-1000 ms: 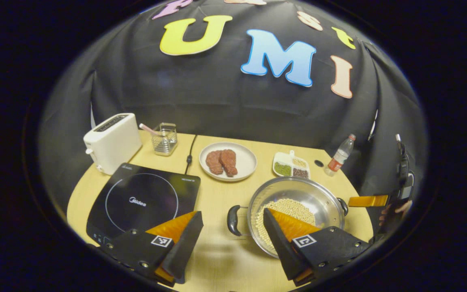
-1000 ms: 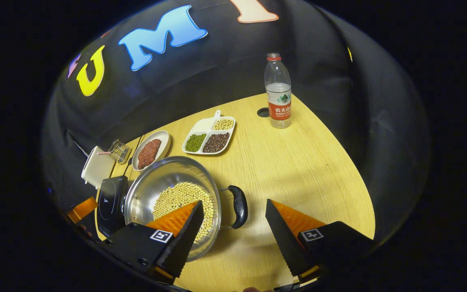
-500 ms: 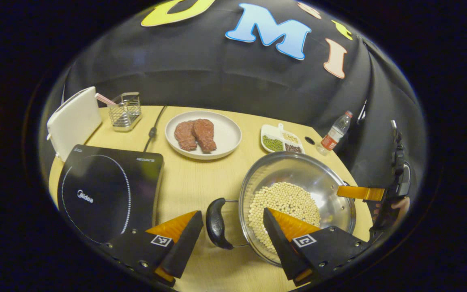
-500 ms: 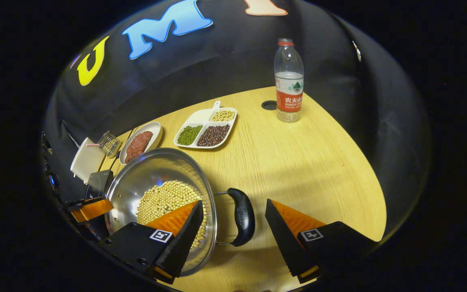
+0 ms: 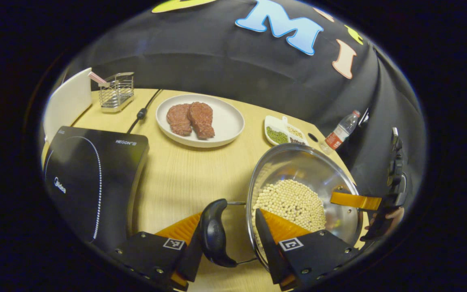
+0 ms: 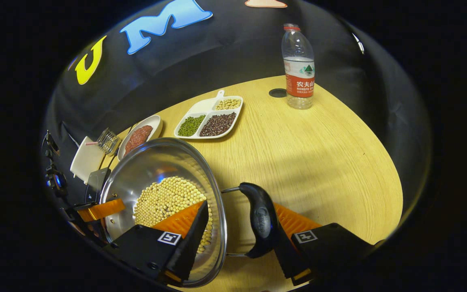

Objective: First push the handle of the pot to place it horizontally, then grasp the pot with both hands and set it on the induction cooktop.

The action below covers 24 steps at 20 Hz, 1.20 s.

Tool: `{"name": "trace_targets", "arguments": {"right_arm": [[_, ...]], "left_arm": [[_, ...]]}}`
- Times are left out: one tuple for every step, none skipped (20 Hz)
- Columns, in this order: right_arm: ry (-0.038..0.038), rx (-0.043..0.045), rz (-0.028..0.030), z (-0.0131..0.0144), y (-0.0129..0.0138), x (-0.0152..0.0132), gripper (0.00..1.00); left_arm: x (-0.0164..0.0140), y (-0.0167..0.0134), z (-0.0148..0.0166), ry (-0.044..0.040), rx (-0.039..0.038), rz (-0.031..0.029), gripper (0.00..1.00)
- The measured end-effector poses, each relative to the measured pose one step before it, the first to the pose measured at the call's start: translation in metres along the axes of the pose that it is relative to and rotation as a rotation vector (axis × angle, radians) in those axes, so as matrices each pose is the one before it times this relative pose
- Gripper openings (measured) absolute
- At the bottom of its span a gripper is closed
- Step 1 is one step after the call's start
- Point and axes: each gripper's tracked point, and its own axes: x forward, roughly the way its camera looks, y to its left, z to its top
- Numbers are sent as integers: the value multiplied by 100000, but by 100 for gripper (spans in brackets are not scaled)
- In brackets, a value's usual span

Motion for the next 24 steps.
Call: {"name": "trace_targets", "arguments": {"right_arm": [[654,-224,-871,-180,-192,161,78],[190,174,-822,-19,-251,59,79],[-201,443,-847,109,-308,108,77],[19,985,803,7,37,-55,73],[-79,240,-22,5,-165,-12,62],[4,-24,696,-36,-1,-5,64],[39,40,636,45,-83,-79,65],[804,713,807,-81,97,95,63],[1487,1749,344,-72,-50,-278,60],[1751,1912,-422,-319,24,154,60],[45,845,-298,128,11,-385,60],[1422,-581,-280,-485,-63,146,57],[-48,-102,63,18,-99,-313,53],[528,-241,269,-246,167,-53,54],[-914,706,-362,287,32,64,54],[312,-910,225,-298,57,-121,51],[-10,-732,111,-174,41,-51,51],[216,-380,36,-122,77,-158,54],[186,-680,49,-339,77,-405,51],[387,-716,98,-449,62,-652,51],[-31,-1065,-140,-335,149,-802,51],[-117,-769,-42,-282,217,-654,51],[147,45,-91,-261,122,-871,51],[73,99,-72,-156,27,-848,51]], "left_arm": [[-54,-93,-2,249,-364,93,66],[125,-74,-103,470,295,-43,68],[-47,229,-27,305,880,880,62],[-11,102,74,-284,-981,-341,65],[199,-5,-85,544,-1236,-412,62],[-260,-29,-235,716,-881,-494,59],[-7,1,46,-151,-867,-236,58],[-4,53,106,-346,-531,143,58],[15,83,70,-931,-934,877,57],[196,47,93,-427,-573,1093,56],[-28,14,46,515,1944,634,56],[108,17,-130,563,1500,-30,58],[-93,-124,307,-438,359,31,55],[84,-61,-55,71,-341,-115,54],[-31,13,-117,-234,-131,-64,54],[-9,68,-105,30,-416,-179,54],[-47,-2,-194,255,57,-228,54],[-124,51,-172,335,-294,58,54],[-247,21,-265,359,-290,53,54],[-636,34,-330,168,-465,211,54],[-1282,-37,-449,38,-78,187,54],[-962,-74,-217,-78,-64,159,53],[-795,-176,-164,-58,-648,-230,56],[-817,-274,-447,1328,-868,-304,56]]}}
